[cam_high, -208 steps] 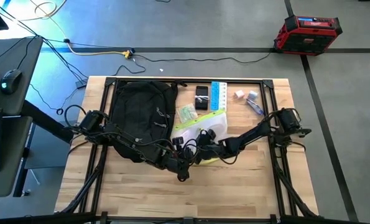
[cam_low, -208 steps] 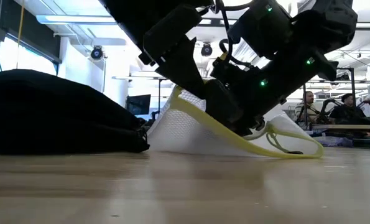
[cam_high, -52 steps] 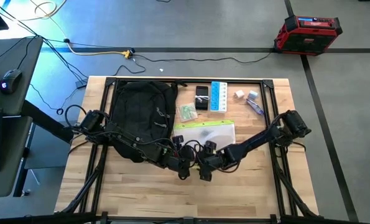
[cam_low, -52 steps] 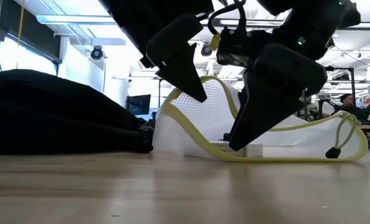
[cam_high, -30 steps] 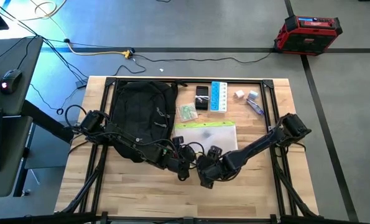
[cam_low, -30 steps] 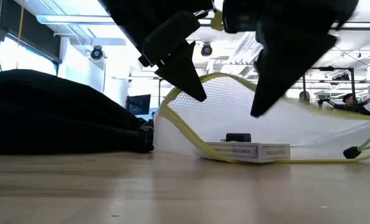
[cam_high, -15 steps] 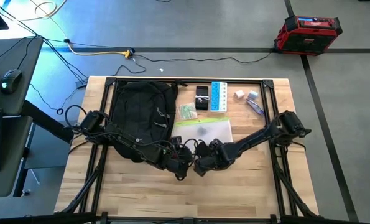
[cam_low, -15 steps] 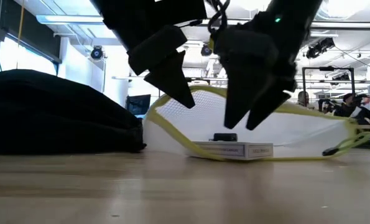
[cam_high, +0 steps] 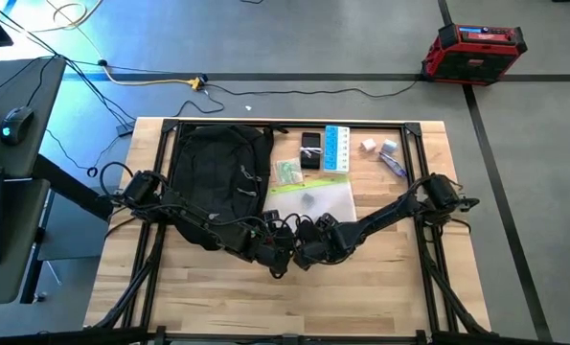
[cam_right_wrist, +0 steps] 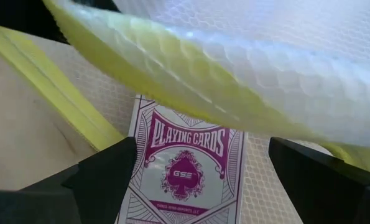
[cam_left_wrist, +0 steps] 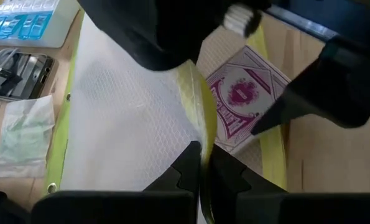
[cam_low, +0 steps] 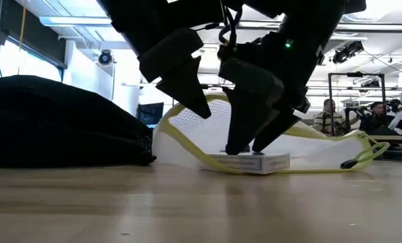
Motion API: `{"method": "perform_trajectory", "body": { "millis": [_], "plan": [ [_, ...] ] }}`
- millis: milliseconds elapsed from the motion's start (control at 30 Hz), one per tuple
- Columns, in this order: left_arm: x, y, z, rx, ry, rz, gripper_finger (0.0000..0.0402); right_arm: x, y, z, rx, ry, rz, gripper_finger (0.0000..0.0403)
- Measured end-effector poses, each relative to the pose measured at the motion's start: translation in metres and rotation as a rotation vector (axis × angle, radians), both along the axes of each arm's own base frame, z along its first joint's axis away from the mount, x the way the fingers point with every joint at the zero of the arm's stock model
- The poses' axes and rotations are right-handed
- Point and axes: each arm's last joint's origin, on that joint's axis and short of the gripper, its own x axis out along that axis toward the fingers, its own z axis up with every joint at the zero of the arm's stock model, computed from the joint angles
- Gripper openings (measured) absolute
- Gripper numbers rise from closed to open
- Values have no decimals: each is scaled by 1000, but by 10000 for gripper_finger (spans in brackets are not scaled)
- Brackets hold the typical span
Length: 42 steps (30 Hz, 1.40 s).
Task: Unpack backpack
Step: Remove the deck of cards from the transparent zip bag
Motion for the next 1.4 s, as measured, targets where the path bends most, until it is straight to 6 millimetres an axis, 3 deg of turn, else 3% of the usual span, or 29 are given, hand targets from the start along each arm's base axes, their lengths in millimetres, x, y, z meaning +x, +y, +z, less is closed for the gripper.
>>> {"method": "perform_trajectory", "body": {
  "millis": [333, 533, 667, 967, 1233, 1400],
  "plan": [
    [0, -1, -1, -9, -4, 0, 0, 1, 13, -6, 117, 33, 142, 360],
    [1, -1, 0, -15, -12, 7, 0, -1, 17, -6, 107, 18, 112, 354],
    [1, 0, 0, -14, -13, 12, 0, -2, 19, -7, 94, 21, 113, 305],
    [1, 2, -1, -23, -27, 30, 0, -14, 29, 11, 132, 34, 166, 128],
    [1, 2, -1, -28, -31, 34, 0, -31, 56, 41, 211, -39, 210, 128],
    [1, 2, 0, -31, -38, 35, 0, -36, 62, 57, 164, -90, 285, 128]
  ]
}}
